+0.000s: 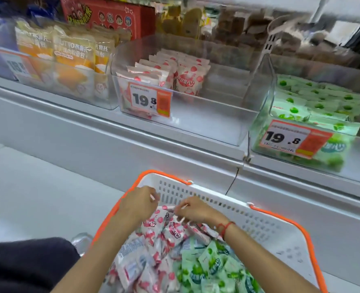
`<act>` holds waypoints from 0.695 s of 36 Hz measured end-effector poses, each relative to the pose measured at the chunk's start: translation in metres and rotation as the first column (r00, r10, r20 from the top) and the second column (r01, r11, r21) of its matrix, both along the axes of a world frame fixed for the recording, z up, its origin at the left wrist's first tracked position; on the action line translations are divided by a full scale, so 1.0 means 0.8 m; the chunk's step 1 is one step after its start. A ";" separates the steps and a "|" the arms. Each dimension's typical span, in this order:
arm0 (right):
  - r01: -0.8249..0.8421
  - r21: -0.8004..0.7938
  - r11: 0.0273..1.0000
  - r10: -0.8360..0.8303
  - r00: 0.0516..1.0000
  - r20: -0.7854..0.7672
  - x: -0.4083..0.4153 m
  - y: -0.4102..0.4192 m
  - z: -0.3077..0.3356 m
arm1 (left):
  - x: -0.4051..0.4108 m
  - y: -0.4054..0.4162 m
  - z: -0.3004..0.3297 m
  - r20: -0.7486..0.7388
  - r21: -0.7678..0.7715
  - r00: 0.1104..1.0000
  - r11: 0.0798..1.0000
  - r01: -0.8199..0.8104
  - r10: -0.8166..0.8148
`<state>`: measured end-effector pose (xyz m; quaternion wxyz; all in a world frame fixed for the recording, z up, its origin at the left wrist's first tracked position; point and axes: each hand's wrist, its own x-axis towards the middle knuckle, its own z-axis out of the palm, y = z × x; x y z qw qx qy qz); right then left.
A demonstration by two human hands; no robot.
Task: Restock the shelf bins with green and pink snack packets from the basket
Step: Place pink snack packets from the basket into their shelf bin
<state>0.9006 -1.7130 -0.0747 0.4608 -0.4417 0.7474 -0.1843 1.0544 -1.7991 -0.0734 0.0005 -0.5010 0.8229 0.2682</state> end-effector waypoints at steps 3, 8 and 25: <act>0.004 0.060 0.998 -0.005 1.000 0.003 0.011 0.003 -0.056 | 0.015 0.006 -0.056 0.149 0.070 0.988 0.997 0.036 -0.047; -0.010 0.073 0.997 0.007 1.000 0.030 0.035 -0.005 -0.112 | 0.036 0.024 -0.107 0.313 0.206 0.918 0.961 0.184 -0.243; 0.087 -0.036 0.996 -0.086 0.996 0.036 0.018 -0.015 -0.124 | 0.027 0.013 -0.110 -0.141 0.241 0.983 0.967 -0.082 0.119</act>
